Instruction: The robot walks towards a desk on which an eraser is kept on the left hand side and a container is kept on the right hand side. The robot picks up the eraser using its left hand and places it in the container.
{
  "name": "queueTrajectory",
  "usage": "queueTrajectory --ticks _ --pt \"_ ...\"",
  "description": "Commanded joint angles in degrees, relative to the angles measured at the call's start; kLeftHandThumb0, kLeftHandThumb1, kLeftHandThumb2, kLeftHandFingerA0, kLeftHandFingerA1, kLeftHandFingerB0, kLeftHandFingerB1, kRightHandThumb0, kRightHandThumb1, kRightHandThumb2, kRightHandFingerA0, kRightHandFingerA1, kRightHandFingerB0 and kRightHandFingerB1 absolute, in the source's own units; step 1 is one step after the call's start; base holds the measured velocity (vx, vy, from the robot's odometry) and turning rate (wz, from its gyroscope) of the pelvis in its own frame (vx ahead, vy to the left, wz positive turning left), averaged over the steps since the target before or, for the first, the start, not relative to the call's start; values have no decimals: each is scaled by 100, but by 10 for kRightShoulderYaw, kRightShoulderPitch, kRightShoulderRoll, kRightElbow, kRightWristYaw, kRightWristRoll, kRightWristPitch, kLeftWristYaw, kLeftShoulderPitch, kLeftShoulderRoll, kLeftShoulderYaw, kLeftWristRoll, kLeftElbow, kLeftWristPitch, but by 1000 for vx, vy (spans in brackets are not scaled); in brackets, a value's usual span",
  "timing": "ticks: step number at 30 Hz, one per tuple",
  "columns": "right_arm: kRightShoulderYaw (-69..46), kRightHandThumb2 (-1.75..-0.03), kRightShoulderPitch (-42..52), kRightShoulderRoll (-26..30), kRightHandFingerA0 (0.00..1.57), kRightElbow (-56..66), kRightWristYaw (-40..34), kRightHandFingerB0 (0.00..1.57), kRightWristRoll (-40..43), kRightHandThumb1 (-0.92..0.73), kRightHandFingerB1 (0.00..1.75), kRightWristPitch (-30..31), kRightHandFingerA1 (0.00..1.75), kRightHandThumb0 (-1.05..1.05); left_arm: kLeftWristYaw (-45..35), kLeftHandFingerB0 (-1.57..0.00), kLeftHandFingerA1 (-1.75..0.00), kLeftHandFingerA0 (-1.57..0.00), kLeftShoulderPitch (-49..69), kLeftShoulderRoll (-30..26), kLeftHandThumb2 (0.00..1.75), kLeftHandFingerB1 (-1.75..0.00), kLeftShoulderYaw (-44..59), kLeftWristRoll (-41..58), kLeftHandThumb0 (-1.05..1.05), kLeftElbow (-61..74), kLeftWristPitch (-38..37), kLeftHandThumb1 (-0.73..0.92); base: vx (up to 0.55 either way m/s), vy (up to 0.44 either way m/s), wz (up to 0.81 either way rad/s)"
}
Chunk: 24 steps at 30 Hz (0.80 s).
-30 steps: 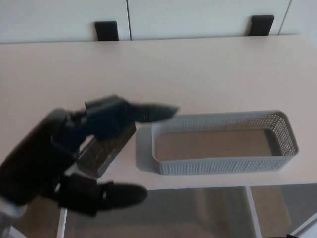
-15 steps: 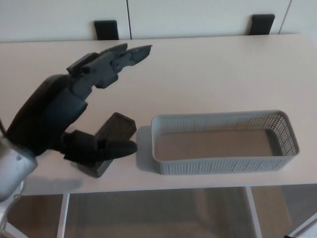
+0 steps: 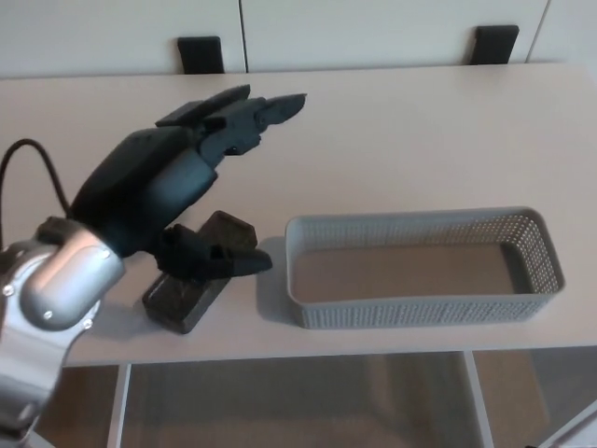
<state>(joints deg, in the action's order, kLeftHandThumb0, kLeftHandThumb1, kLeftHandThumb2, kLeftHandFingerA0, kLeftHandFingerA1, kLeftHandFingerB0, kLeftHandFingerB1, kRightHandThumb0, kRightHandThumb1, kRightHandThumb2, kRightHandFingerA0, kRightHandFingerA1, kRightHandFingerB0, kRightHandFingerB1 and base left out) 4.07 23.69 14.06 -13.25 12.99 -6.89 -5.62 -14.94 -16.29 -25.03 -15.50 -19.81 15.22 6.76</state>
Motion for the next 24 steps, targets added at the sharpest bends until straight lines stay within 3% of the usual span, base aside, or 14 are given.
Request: queueTrajectory --ticks 1,9,12,15,24 --pt "11 -55 8 44 82 23 21 54 -29 -52 44 21 51 -38 -21 -10 -3 0 -61 24 68 -17 -95 -224 -52 -116 286 36 0 0 0" --pt "19 -55 9 50 83 11 19 55 -32 -52 44 6 51 -40 27 -10 -5 0 -62 59 65 -18 -100 -212 -49 -182 303 32 0 0 0" --pt "21 -55 4 52 82 8 22 55 -30 -52 43 6 50 -40 35 -5 -5 0 -65 62 66 -18 -100 -216 -49 -197 301 33 0 0 0" --pt "27 -55 3 56 83 6 22 55 -34 -52 44 7 51 -39 39 -11 0 0 -61 59 63 -17 -103 -224 -51 -201 300 32 0 0 0" --pt "38 -56 -9 66 85 -1 25 58 -42 -52 44 3 51 -45 46 -9 0 0 -57 69 62 -16 -111 -248 -48 -200 306 30 0 0 0"
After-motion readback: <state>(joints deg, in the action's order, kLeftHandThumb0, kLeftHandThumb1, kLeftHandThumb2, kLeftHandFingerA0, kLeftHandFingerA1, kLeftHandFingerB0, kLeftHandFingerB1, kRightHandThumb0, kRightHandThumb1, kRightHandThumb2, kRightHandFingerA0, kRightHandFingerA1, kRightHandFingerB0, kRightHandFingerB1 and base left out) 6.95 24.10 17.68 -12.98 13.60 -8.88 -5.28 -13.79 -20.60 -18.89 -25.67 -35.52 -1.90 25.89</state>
